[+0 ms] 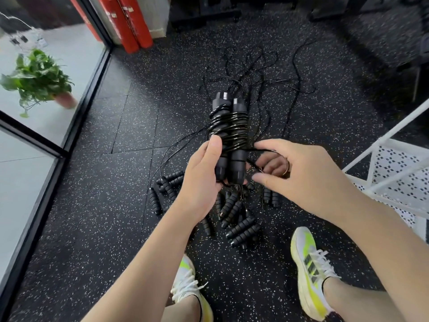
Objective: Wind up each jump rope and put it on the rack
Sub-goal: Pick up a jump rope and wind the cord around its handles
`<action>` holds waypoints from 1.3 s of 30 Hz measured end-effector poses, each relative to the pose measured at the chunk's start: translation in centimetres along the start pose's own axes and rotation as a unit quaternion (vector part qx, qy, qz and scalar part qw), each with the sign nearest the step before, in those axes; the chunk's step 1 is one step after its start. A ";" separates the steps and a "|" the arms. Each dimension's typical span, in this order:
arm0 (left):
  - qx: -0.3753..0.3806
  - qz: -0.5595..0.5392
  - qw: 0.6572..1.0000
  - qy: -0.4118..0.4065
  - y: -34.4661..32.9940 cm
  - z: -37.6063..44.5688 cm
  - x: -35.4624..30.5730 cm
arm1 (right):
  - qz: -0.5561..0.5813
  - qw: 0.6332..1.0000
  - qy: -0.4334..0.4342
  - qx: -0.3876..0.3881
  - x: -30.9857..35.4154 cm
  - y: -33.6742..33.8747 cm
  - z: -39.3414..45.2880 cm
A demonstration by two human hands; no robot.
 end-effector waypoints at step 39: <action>0.017 0.219 0.973 -0.074 -2.2 -0.5 1.2 | -0.104 0.988 0.048 -0.106 0.7 0.9 0.0</action>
Point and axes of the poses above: each hand's wrist, its own z-axis towards the middle knuckle, its own y-axis out of the back of the hand, x = y × z, the point moved 7 cm from there along z, towards the middle knuckle, and after that the axes turned 8 degrees about y, right-handed, at the moved point
